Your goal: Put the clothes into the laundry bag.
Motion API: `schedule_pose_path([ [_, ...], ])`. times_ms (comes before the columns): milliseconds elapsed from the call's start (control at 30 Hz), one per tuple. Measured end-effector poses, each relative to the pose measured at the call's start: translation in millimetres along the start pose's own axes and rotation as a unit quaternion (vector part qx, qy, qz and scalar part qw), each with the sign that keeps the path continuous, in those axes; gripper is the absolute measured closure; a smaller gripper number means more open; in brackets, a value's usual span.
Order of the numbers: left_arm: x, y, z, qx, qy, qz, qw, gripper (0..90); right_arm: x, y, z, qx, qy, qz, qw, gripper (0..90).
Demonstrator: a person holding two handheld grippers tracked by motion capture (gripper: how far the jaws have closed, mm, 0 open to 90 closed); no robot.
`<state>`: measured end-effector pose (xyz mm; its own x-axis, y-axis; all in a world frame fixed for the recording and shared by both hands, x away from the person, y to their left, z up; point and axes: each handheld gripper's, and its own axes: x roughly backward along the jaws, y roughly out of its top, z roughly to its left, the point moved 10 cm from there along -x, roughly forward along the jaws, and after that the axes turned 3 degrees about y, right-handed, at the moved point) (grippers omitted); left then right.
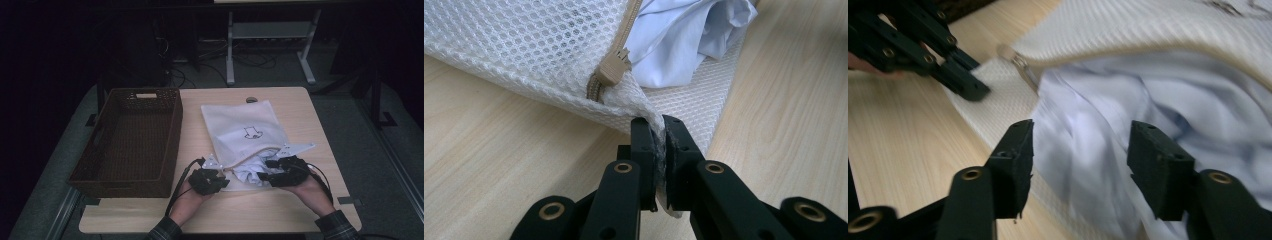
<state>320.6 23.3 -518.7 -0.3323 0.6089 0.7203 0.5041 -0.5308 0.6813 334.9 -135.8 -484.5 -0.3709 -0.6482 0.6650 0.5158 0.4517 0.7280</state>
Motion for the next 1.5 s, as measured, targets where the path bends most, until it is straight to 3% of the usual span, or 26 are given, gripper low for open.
schedule_pose_path([
  [167,-0.2,-0.3,0.1,0.000,-0.001,0.000,1.0000,84.7,9.2,-14.5,-6.4,-0.004,-0.017,0.001,0.9998,28.8],
  [233,-0.3,-0.4,-0.2,0.002,0.000,0.000,1.0000,84.7,14.3,-25.8,-12.4,-0.008,-0.031,0.002,0.9995,20.5],
  [333,-0.4,-0.3,-0.4,0.002,0.000,0.001,1.0000,84.7,13.7,-33.9,-17.7,-0.024,-0.033,0.001,0.9992,14.7],
  [500,-1.0,-0.7,-0.6,0.002,0.000,0.002,1.0000,84.8,-2.5,-37.1,-23.5,-0.049,-0.027,-0.001,0.9984,12.2],
  [633,-2.0,-0.7,-2.0,0.001,-0.001,0.002,1.0000,84.7,-16.5,-35.3,-23.1,-0.056,-0.022,0.003,0.9982,11.4],
  [733,-2.6,-1.0,-2.6,0.000,0.000,0.003,1.0000,84.8,-26.9,-34.3,-19.0,-0.048,-0.024,0.014,0.9985,11.7],
  [867,-2.4,-1.2,-2.7,-0.002,0.001,0.004,1.0000,84.7,-38.4,-32.7,-17.9,-0.043,-0.041,0.019,0.9981,18.6],
  [1267,-2.4,-1.2,-4.4,-0.007,0.003,0.007,0.9999,84.8,-38.7,-30.5,-17.3,-0.010,-0.063,0.020,0.9978,68.2],
  [1500,-3.7,-1.0,-8.0,-0.011,-0.003,0.007,0.9999,84.9,-35.2,-27.9,-21.2,-0.022,-0.065,0.013,0.9975,74.3],
])
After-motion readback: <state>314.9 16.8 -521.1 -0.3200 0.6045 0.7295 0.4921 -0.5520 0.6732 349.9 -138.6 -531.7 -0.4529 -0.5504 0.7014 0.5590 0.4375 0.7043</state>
